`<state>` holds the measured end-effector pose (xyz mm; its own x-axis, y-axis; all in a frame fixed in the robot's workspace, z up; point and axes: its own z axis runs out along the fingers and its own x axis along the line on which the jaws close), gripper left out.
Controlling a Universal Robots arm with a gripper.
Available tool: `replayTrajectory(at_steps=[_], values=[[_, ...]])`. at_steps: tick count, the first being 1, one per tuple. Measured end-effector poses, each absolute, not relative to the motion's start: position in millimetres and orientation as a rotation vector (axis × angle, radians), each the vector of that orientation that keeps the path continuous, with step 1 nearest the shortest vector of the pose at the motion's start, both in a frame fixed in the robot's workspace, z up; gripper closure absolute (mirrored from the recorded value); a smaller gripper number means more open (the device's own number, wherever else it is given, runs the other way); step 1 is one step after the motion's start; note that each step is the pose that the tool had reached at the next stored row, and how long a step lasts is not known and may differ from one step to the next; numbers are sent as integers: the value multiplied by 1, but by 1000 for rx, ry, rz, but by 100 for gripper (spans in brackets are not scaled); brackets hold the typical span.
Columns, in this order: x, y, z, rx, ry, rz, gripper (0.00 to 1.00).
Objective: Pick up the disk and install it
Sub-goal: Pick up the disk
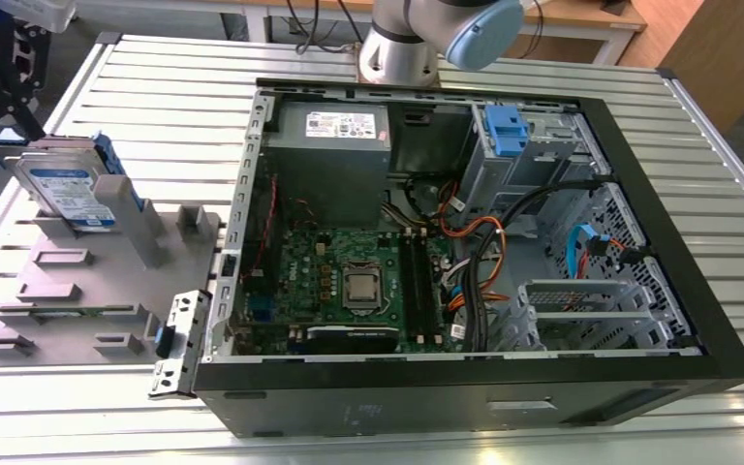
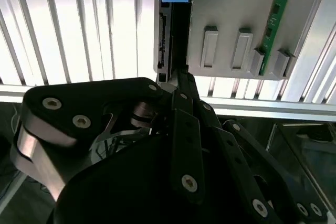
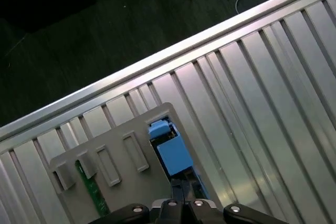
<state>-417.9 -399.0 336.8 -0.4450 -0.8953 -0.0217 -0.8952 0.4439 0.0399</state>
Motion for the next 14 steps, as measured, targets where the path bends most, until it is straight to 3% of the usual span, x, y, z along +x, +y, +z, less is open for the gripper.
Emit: replayTrajectory(at_steps=[14], values=[[-418,-399,337,1885,-2504,-71,89]])
